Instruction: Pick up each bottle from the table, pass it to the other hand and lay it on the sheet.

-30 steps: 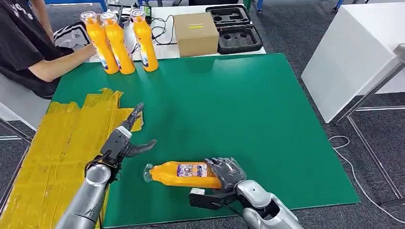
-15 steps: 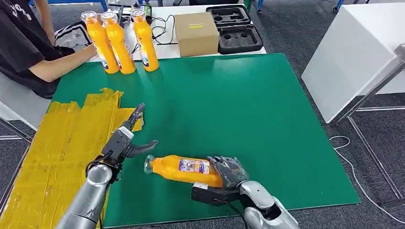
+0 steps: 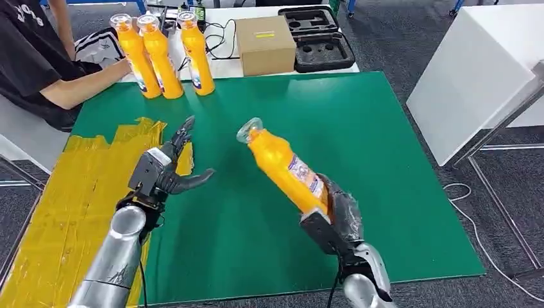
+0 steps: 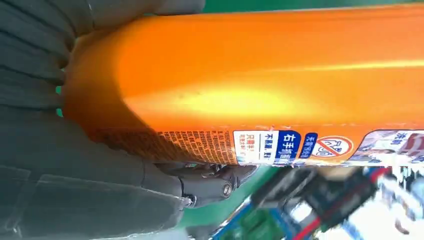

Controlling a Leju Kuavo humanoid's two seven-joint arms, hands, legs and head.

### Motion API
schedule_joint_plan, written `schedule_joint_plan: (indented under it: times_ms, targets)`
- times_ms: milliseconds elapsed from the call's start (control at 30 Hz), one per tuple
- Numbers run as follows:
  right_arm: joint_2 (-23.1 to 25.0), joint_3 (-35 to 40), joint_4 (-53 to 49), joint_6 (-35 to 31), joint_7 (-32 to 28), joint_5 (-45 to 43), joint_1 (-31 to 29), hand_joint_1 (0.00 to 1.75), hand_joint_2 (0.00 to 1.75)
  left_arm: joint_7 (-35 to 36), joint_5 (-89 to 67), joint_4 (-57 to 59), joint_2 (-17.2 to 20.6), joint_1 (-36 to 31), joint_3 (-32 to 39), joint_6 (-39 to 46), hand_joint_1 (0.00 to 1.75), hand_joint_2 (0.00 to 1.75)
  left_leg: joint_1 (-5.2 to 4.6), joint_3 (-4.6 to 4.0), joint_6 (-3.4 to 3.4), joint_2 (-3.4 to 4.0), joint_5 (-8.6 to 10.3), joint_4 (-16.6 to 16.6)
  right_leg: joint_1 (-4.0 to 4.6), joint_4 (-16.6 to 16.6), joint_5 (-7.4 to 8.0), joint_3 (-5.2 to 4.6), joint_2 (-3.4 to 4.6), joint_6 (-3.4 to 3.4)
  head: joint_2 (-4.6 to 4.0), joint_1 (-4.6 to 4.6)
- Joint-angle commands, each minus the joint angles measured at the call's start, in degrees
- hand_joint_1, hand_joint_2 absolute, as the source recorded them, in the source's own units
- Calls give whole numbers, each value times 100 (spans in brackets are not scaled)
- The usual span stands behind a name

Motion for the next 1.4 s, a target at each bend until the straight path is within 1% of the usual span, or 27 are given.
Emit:
schedule_joint_plan:
  times_ms: [33,133,167,200,233,300,333,433,567,667,733,800,833,867,933,1000,1033,1100,1133,1167,1200,1233,1300,1333,1367,1400]
  targets:
    - [168,-510,-151,-273,-156,-255,114,175,175,196,570,187,-42,-392,-464,-132,0,175,5,14,-8,-3,-7,1,6,-2,-6,16,-10,-7,0,2]
    - [180,-474,-127,-323,-175,-284,147,175,175,318,885,77,-80,-383,-714,-174,0,175,4,11,-8,-6,-5,1,5,-1,-8,13,-20,-6,0,0]
    - [190,-471,-127,-354,-190,-296,156,175,175,370,972,35,-94,-373,-787,-148,0,175,5,25,-12,-9,-10,2,8,-1,-14,28,-27,-10,0,2]
    - [185,-451,-126,-395,-212,-303,158,175,175,445,1204,-27,-91,-357,-934,-204,0,175,4,17,-9,-7,-6,1,6,-1,-10,18,-21,-7,0,2]
    - [185,-439,-127,-426,-224,-315,145,175,175,516,1466,-53,-91,-355,-1056,-335,0,175,6,26,-12,-5,-12,4,9,-1,-14,28,-22,-10,0,2]
    - [169,-393,-101,-524,-312,-342,84,175,175,746,2176,-78,-129,-337,-1269,-642,0,175,4,9,-7,-4,-6,3,6,0,-7,11,-18,-6,0,2]
    - [163,-348,-37,-577,-358,-336,23,175,175,880,2587,-92,-108,-331,-1445,-795,0,175,5,22,-10,-5,-11,5,7,1,-13,24,-23,-9,0,0]
    - [171,-249,70,-659,-446,-340,-53,175,175,1000,2888,-52,-87,-379,-1828,-741,0,175,1,6,-6,2,-3,-1,3,-2,-3,7,-10,-4,0,2]
    - [172,-226,72,-676,-460,-341,-50,175,175,996,2934,-25,-57,-411,-1892,-687,0,175,2,19,-10,7,-9,0,4,-2,-7,19,-8,-8,0,2]
    - [167,-225,72,-679,-460,-342,-46,175,175,992,2944,-27,-41,-411,-1893,-682,0,175,2,5,-6,9,-3,-1,4,-3,-1,4,-2,-5,0,2]
    - [167,-225,72,-679,-460,-342,-46,175,175,992,2944,-27,-41,-411,-1893,-682,0,175,3,20,-11,9,-10,0,6,-1,-7,19,-6,-9,0,0]
    - [167,-225,72,-679,-460,-342,-46,175,175,992,2944,-27,-41,-411,-1893,-682,0,175,3,11,-7,10,-6,-1,5,-3,-3,11,-2,-6,0,2]
    - [167,-225,72,-679,-460,-342,-46,175,175,992,2944,-27,-41,-411,-1893,-682,0,175,4,27,-11,14,-14,0,8,-2,-9,26,-2,-10,0,0]
    - [159,-204,77,-687,-466,-341,-49,175,175,990,2977,-20,-11,-425,-1949,-679,0,175,2,15,-8,13,-9,0,5,-1,-5,14,-1,-7,0,0]
    - [171,-101,137,-681,-497,-318,-75,175,175,1027,2968,89,-39,-459,-2080,-589,0,175,3,24,-10,12,-12,1,6,-1,-8,23,-4,-8,0,0]
    - [195,100,227,-642,-569,-215,-122,175,175,1024,2967,196,-54,-475,-2205,-512,0,175,2,13,-7,9,-6,-2,4,-3,-3,13,-3,-6,0,0]
    - [206,153,237,-656,-605,-161,-132,175,175,1021,2960,221,-59,-478,-2229,-491,0,175,3,27,-11,11,-12,-1,6,-3,-8,26,-4,-9,0,2]
    - [284,359,309,-734,-684,50,-172,175,175,983,2939,342,-85,-509,-2307,-394,0,175,3,14,-8,12,-6,-3,5,-5,-2,14,1,-6,0,0]
    - [291,405,319,-729,-694,73,-181,175,175,979,2936,366,-85,-518,-2322,-384,0,175,5,31,-13,17,-14,-1,8,-4,-8,30,1,-11,0,2]
    - [293,517,353,-715,-711,96,-204,175,175,958,2943,442,-88,-545,-2351,-355,0,175,4,24,-10,14,-10,-3,6,-5,-5,24,0,-9,0,2]
    - [282,634,398,-689,-732,113,-227,175,175,928,2963,531,-95,-582,-2366,-329,0,175,2,18,-9,13,-7,-4,4,-4,-3,16,1,-7,0,0]
    - [273,694,415,-651,-758,115,-237,175,175,912,2973,565,-100,-598,-2371,-325,0,175,4,32,-13,18,-12,-4,7,-5,-7,29,2,-11,0,2]
    - [259,950,514,-361,-869,17,-287,175,175,843,3022,734,-111,-695,-2403,-332,0,175,4,20,-9,9,-6,-5,6,-6,-3,19,-4,-8,0,2]
    - [255,1017,547,-320,-903,24,-301,175,175,833,3032,773,-110,-719,-2407,-335,0,175,5,32,-12,10,-11,-3,8,-6,-8,32,-7,-11,0,0]
    - [240,1182,603,-51,-1032,-131,-345,175,175,807,3048,850,-107,-764,-2422,-336,0,175,6,22,-10,13,-8,-3,8,-5,-4,21,-1,-8,0,2]
    - [208,1325,641,500,-1210,-641,-397,175,175,773,3083,967,-110,-841,-2439,-349,0,175,4,20,-8,13,-7,-4,6,-5,-3,19,1,-7,0,0]
